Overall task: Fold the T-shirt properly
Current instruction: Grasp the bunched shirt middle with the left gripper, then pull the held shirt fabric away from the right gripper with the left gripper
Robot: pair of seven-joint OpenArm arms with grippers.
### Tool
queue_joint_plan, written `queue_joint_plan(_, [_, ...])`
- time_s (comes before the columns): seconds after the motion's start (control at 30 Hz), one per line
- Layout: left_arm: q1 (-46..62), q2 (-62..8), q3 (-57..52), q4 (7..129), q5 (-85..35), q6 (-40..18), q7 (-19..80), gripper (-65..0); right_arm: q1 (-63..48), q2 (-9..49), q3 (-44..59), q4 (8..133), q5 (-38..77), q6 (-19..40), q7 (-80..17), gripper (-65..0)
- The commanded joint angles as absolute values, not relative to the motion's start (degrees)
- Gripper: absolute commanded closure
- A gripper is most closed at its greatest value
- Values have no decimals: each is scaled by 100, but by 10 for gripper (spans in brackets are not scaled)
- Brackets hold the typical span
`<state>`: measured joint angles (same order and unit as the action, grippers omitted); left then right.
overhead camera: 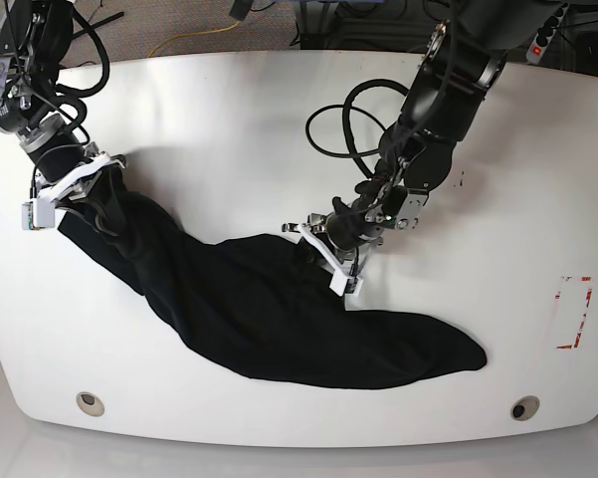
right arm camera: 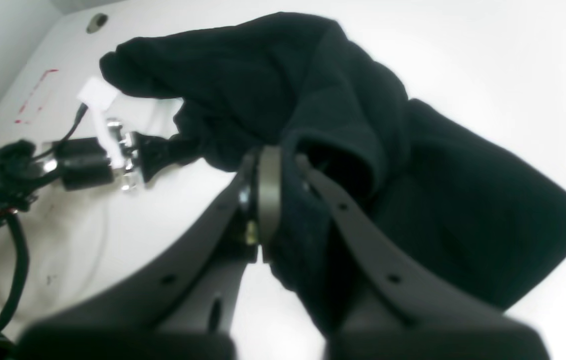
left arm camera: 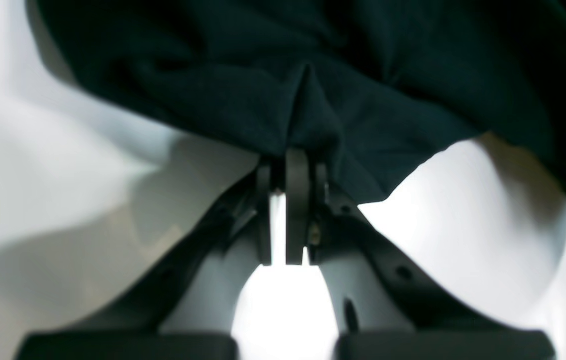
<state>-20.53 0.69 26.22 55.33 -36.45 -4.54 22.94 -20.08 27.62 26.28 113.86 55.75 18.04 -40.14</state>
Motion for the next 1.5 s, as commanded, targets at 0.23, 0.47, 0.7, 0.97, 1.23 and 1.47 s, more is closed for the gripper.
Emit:
queue_joint_plan(0.23, [-760, -1305, 2607, 7908, -3705, -488, 2237, 0, -1965, 2862, 2686, 11468, 5666, 1833, -3864, 0])
queue_joint_plan(0.47, [409, -2299, 2598, 9429, -3688, -497, 2237, 0, -1965, 2862, 2695, 11345, 5657, 1824, -3864, 0])
queue_joint_plan(0.7, [1358, -2844, 2580, 10668, -3679, -497, 2237, -7, -1956, 2703, 2703, 11301, 5657, 1824, -3864, 0])
queue_joint_plan(0.97, [1516, -3187, 2563, 11002, -3714, -497, 2237, -282, -1956, 2501, 2686, 11301, 5376, 1824, -3864, 0])
queue_joint_plan(1.23, [1798, -3916, 2422, 11547, -3741, -778, 2193, -339, -1956, 2273, 2677, 11301, 5182, 1833, -3864, 0])
queue_joint_plan(1.47, [2580, -3916, 259, 11512, -4462, -1666, 2185, -338, -1956, 2255, 2677, 11301, 5182, 1833, -3864, 0])
